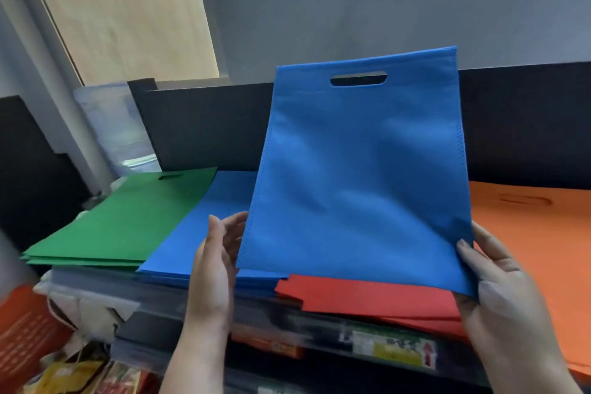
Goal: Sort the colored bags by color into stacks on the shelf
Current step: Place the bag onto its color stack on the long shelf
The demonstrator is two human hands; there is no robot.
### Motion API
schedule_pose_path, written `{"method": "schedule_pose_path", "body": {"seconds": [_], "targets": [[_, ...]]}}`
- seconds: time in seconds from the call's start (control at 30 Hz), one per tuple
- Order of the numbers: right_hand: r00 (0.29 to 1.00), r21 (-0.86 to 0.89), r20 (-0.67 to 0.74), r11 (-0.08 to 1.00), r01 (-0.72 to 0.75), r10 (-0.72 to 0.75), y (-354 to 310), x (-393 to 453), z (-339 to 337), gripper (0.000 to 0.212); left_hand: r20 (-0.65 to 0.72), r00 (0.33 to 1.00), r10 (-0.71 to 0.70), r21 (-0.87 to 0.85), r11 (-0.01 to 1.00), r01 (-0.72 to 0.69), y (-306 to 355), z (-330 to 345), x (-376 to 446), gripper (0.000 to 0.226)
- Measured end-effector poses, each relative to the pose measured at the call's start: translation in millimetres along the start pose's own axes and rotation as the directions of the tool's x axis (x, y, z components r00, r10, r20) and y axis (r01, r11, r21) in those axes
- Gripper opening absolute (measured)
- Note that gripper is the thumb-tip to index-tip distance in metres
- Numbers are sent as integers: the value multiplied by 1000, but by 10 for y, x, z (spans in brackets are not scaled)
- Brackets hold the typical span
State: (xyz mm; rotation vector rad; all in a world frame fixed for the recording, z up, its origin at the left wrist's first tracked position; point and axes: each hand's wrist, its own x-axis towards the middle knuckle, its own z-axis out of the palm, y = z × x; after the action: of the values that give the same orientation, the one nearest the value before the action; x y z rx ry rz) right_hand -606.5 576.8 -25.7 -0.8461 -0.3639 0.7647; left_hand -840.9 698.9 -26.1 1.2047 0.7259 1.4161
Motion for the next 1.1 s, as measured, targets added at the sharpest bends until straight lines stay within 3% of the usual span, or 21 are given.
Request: {"method": "schedule_pose_path", "body": {"seconds": [0.07,0.17,0.27,0.37,0.43,0.5,0.6,0.73,0.83,0.93,1.1], "targets": [[1000,-37,7,999,7,-7,178,-46,200,38,60,998,17,-26,1000,-16,111,-200,47,45],[999,-62,29,998,23,-21,442,-107,476,32,-11,1000,-21,11,1000,21,132,-528,215,19],[996,-108,72,992,60,-53,696,-129,703,30,-64,997,43,227,974,-27,98,-826,389,20],[987,-261,103,954,144,-121,934,-88,877,31,-21,983,185,507,849,-148,77,-1105,538,29],[978,-403,130,893,200,-161,1052,-37,960,33,15,971,239,602,773,-199,68,-1228,628,33],[964,-570,141,778,264,-225,1168,12,1039,33,40,968,246,664,718,-210,42,-1352,729,29],[914,-796,224,478,371,-337,1251,85,1139,33,68,969,236,767,609,-202,-35,-1471,882,18],[909,-924,287,161,346,-302,1332,169,1208,32,131,981,142,890,419,-179,-171,-1546,1011,31],[934,-954,288,16,298,-209,1386,187,1209,36,140,989,53,953,265,-149,-237,-1590,1029,39],[952,-958,280,-101,269,-124,1397,161,1201,40,187,975,117,972,126,-201,-258,-1609,1017,41],[927,-923,351,-218,318,-134,1168,62,1194,42,303,944,132,936,147,-320,-208,-1297,1011,39]]}}
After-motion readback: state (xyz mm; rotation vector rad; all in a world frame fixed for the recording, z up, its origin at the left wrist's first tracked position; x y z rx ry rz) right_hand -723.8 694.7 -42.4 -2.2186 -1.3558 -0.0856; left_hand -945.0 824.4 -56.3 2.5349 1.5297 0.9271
